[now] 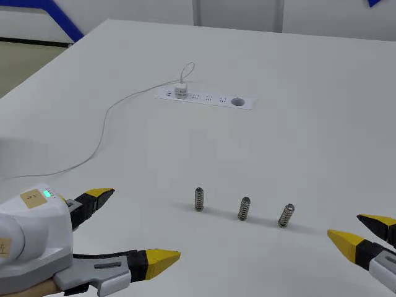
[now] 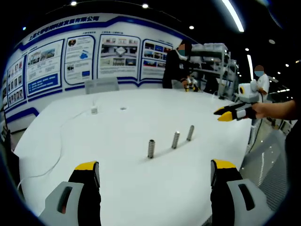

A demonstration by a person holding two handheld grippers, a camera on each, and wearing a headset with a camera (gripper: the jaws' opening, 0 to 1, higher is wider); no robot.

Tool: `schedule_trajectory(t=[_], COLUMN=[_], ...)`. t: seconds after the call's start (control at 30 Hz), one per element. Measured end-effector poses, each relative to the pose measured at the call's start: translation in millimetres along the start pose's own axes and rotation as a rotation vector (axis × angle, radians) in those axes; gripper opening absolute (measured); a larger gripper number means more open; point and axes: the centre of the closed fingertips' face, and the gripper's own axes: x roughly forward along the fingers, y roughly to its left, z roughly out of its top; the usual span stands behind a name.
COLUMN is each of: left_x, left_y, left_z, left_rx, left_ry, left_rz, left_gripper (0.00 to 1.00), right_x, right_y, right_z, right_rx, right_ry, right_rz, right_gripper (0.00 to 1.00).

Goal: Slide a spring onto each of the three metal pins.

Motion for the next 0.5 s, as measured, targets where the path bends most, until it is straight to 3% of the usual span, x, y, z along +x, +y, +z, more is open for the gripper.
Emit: schedule_trajectory(t=[0.5], left_x=[0.5], left_y=[-4.5], left_z=[8.9], left_rx=[0.011], left_ry=[-0.016], left_rz=[-0.007], left_gripper=[1.0], right_x=[-6.9], right_y=[11.1], right_z=[-5.2], right_rx=[-0.003], right_ry=[0.012], right_rz=[0.009], right_gripper=[0.6])
